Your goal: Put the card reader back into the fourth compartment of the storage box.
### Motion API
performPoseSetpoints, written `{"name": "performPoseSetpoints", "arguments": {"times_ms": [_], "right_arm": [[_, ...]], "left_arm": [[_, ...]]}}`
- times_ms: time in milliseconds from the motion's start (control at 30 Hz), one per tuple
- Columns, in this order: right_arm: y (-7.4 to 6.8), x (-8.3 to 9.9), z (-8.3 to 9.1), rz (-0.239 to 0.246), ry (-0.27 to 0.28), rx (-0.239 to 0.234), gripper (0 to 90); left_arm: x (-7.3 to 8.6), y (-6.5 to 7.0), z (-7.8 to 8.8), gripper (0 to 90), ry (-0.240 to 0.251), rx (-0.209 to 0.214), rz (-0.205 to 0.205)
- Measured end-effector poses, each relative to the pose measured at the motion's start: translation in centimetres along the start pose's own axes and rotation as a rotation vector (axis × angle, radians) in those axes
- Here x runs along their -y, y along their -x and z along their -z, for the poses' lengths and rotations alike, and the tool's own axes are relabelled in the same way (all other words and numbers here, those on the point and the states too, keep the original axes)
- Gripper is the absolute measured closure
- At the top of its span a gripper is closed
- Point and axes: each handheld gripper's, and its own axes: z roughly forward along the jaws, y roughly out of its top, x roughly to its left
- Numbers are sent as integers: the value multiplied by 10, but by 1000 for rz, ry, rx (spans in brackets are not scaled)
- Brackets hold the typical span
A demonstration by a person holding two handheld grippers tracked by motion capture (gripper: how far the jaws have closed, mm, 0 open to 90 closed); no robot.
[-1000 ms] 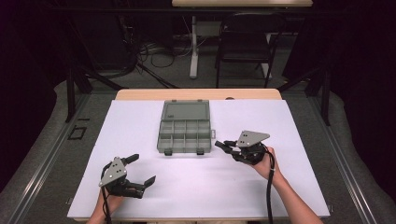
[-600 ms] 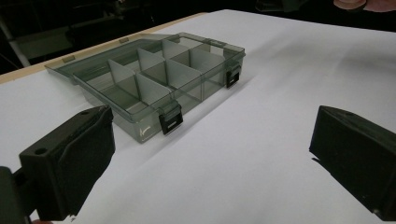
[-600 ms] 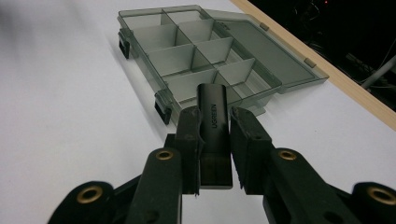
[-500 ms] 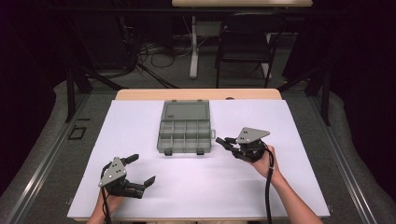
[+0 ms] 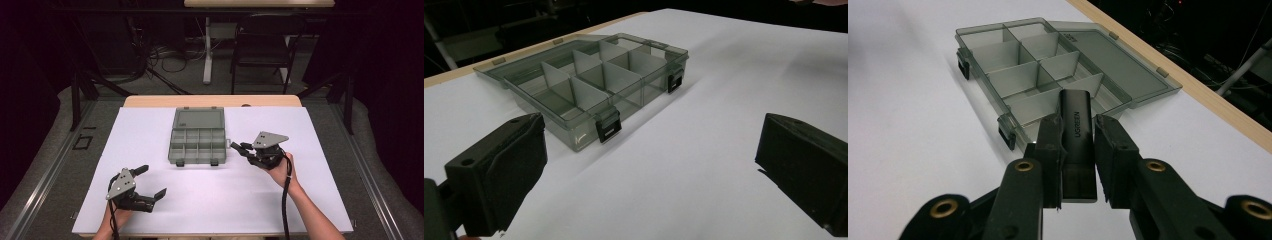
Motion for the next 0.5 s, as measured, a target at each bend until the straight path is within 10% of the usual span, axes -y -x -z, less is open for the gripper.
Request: {"name": "performPoseSetpoints", "arguments": {"times_ms": [500], "right_arm": [[5,-6,-6,-39,-26,24,737]], "left_arm": [[0,-1,-1,1,-11,1,8]]}}
